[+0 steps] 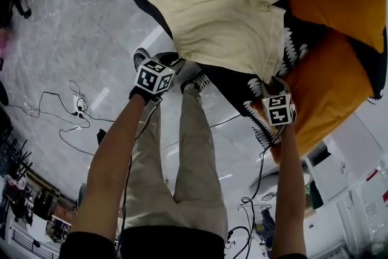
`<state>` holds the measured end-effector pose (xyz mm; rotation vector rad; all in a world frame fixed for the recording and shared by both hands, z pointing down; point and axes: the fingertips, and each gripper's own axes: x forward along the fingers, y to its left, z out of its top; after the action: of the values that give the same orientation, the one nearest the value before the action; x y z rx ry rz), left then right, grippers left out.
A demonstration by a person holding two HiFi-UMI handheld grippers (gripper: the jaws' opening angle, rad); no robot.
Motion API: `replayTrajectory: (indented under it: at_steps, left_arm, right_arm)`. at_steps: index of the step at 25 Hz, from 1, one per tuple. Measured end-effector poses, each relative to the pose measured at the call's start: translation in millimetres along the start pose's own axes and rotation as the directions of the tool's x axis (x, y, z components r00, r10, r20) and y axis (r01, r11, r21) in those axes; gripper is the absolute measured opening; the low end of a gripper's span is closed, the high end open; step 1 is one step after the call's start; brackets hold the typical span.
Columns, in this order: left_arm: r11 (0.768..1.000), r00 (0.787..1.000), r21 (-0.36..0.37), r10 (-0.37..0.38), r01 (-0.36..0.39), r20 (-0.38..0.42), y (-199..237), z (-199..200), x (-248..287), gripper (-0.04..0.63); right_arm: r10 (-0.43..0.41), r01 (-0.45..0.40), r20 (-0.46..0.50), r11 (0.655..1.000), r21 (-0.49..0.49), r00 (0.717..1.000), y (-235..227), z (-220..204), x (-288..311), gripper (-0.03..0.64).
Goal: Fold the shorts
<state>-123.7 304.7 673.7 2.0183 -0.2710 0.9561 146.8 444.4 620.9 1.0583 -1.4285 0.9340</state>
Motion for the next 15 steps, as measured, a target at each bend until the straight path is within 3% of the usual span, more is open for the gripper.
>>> replayTrajectory:
  at_steps: [2, 4, 7, 10, 13, 15]
  left_arm:
    - [0.999, 1.0, 0.045, 0.001, -0.001, -0.012, -7.2, 8.6, -11.6, 0.089]
    - [0.997, 1.0, 0.083, 0.002, 0.0, -0.026, -16.8, 10.2, -28.2, 0.087]
    - [0.992, 0.999, 0.124, 0.019, -0.014, -0.044, -32.1, 11.3, -54.0, 0.086]
    - [0.988, 1.0, 0.155, 0.015, -0.011, -0.023, -56.9, 16.1, -81.8, 0.086]
    - [0.984, 0.999, 0.18, 0.009, -0.015, 0.038, -80.4, 30.2, -109.2, 0.086]
    - [0.984, 0.997, 0.174, 0.008, -0.021, 0.076, -89.5, 38.5, -122.3, 0.087]
  right_arm:
    - [-0.039, 0.036, -0.064, 0.998, -0.057, 0.997, -1.3, -4.5, 0.4, 0.128]
    - [-0.055, 0.048, -0.098, 0.996, -0.078, 0.994, -2.7, -9.6, -2.9, 0.025]
    - [-0.042, 0.045, -0.095, 0.999, 0.028, 0.995, -14.1, -5.8, -20.7, 0.025]
    - [-0.109, 0.106, 0.027, 0.991, 0.083, 0.994, -34.9, 18.8, -64.2, 0.025]
    - [-0.197, 0.197, 0.216, 0.98, 0.022, 0.956, -49.9, 54.6, -116.5, 0.023]
    - [-0.229, 0.242, 0.257, 0.97, -0.021, 0.939, -58.3, 64.3, -138.3, 0.023]
